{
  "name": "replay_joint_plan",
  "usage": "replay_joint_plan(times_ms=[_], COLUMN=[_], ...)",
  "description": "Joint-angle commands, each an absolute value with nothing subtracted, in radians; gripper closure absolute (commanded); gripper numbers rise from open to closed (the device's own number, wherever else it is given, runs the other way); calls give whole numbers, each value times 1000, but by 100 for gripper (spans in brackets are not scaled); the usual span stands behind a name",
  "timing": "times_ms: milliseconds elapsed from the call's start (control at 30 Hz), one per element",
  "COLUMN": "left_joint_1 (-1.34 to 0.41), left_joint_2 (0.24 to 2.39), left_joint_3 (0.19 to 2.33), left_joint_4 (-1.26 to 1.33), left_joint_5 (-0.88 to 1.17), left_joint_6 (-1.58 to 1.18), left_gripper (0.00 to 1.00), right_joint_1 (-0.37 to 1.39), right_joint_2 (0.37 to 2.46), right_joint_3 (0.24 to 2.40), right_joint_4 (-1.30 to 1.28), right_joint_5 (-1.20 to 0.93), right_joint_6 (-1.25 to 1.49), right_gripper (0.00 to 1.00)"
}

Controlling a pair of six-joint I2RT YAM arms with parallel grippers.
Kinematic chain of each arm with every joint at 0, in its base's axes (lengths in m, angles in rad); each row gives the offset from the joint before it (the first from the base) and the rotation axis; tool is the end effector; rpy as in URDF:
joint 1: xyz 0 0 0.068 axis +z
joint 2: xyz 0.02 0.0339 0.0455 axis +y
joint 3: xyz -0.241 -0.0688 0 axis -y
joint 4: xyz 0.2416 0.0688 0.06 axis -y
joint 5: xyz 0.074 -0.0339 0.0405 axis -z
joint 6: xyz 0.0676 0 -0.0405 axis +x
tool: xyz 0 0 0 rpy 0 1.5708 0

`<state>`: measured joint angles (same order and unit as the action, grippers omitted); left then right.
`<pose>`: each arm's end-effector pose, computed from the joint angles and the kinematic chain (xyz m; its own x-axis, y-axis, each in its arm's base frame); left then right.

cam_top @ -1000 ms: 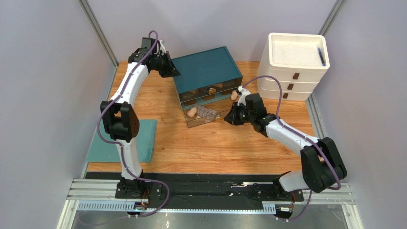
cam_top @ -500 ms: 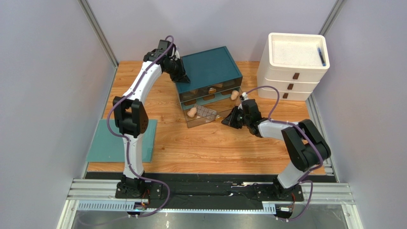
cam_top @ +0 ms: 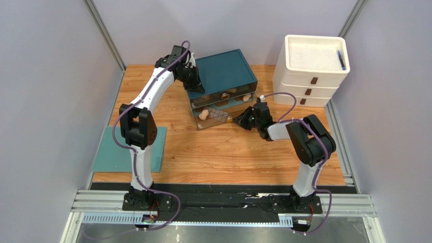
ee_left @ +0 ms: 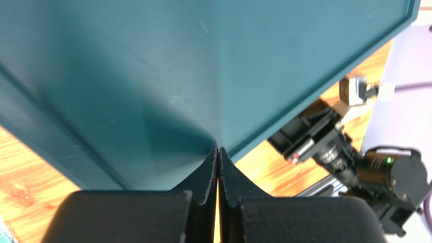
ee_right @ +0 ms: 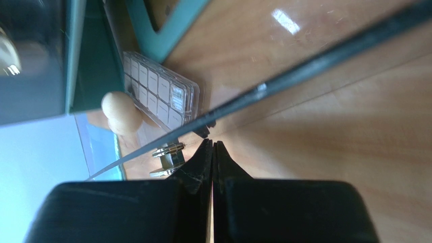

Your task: Organize the makeup

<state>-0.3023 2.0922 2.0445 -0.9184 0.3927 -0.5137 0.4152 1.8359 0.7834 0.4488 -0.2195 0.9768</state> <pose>0.4332 -0.1622 0.2586 -0.9212 -0.1883 -0.3404 0.0345 0.8321 -0.5536 0.3328 0.1628 0.0865 -0.7529 0.5520 -0.3583 0.1183 0.6491 0.7514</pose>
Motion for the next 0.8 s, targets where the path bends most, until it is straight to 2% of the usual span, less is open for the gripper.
replay_joint_plan(times_ms=[0, 433, 667, 767], left_joint_1=[-318, -330, -330, -328], left_joint_2=[2082, 2082, 2082, 2059], left_joint_3=[2011, 1996, 2003, 2020], left_joint_4=[-989, -1014, -1022, -1026], left_joint_5=[374, 399, 382, 348], left_joint_6=[-446, -402, -397, -397], left_gripper=[100, 100, 100, 100], right_joint_1=[416, 416, 413, 408], right_joint_2=[1891, 2077, 2005, 1895], right_joint_3=[882, 1106, 1014, 962], right_joint_4=[655, 722, 703, 626], right_joint_5=[-173, -186, -236, -268], right_joint_6=[1110, 1238, 1212, 1131], right_gripper=[100, 100, 100, 100])
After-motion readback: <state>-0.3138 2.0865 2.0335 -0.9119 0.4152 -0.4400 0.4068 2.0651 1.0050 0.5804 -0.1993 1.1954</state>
